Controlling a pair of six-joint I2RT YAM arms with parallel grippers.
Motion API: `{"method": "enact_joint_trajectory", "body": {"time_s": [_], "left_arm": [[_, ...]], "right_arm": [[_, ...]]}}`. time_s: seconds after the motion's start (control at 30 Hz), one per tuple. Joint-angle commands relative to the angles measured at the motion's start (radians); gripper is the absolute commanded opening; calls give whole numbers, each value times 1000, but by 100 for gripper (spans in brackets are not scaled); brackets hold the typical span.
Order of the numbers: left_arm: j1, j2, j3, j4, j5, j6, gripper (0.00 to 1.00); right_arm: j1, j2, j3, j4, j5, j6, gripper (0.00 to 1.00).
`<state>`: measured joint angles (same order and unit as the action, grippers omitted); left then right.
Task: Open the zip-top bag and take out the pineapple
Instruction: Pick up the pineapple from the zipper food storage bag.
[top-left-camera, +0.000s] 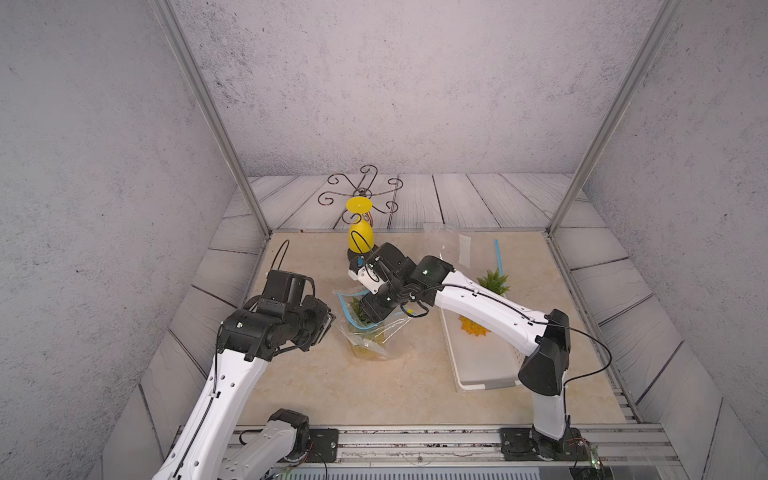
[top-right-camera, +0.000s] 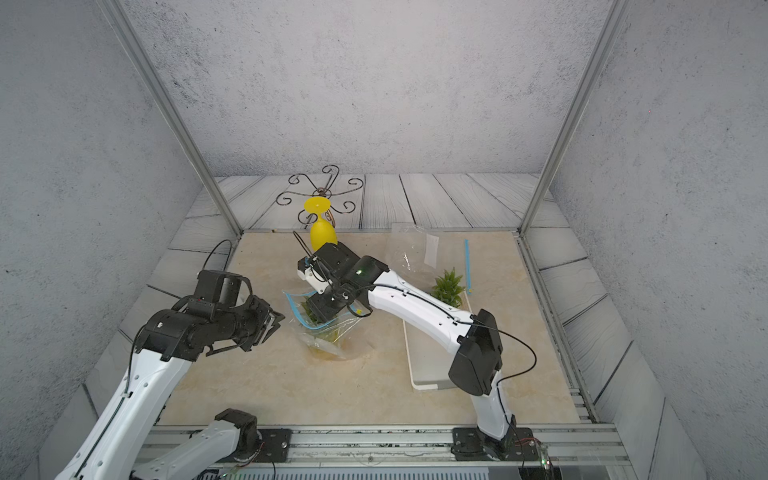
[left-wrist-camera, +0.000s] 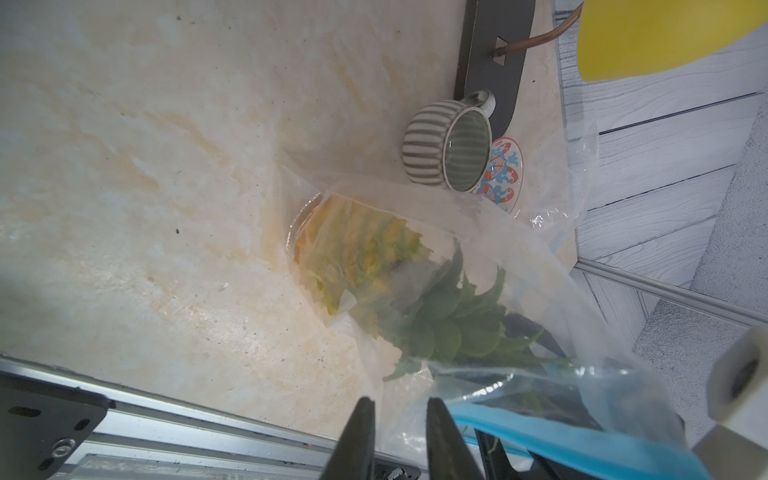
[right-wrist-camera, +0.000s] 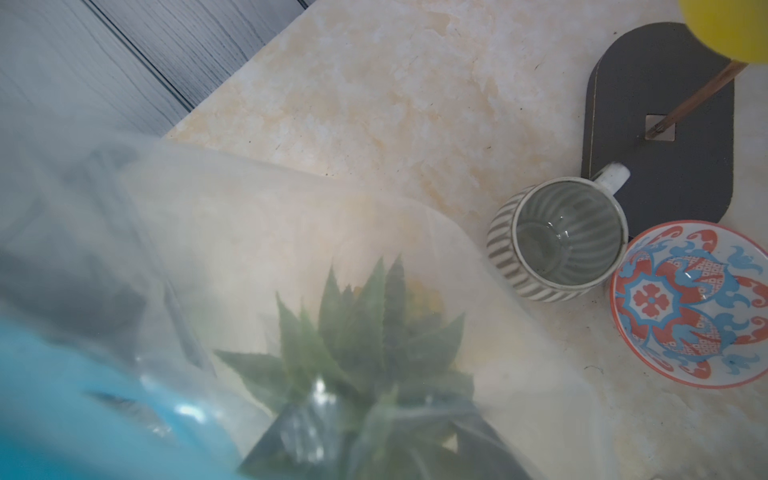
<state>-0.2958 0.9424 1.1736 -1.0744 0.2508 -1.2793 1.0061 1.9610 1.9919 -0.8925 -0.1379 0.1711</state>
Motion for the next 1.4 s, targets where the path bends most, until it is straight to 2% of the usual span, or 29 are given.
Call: {"method": "enact_joint_trajectory", "body": {"time_s": [0.0,0.17,0.27,0.33,0.43,0.5,0.57,0.7,0.83,1.0,1.1,1.17,1.37], "left_arm": [[-8,-8,3,-31,-21,8,26],[-8,-5,4,-33,-25,7,29],[-7,-1,13,-39,-34,11,34],[-8,2,18,-44,-41,13,36],[-8,5,18,-49,-49,10,37],[-8,3,14,-54,-60,2,40],[-8,4,-1,-55,-72,-12,45],[-8,10,-97,-10,-74,-107,54],[-6,10,-214,75,-73,-265,58],[-2,21,-316,170,-127,-455,62],[4,36,-396,299,-108,-557,67],[4,63,-433,364,-80,-607,77],[7,142,-517,550,-16,-689,80]], "right_arm": [[8,54,-16,-9,20,-8,60],[9,71,-38,3,6,-8,61],[12,78,-36,0,-8,-10,54],[14,78,-36,-7,-14,-12,42],[14,63,-36,-25,-19,-23,14],[14,22,-42,-21,-4,-28,5],[14,-24,-45,-5,10,-31,0],[11,-81,-4,-13,10,-44,0],[2,-98,68,-67,-17,-58,0],[-35,-131,134,-109,-71,-47,0],[-61,-143,169,-138,-102,-36,0],[-74,-145,191,-156,-112,-32,0],[-96,-148,242,-175,-141,-9,0]]}}
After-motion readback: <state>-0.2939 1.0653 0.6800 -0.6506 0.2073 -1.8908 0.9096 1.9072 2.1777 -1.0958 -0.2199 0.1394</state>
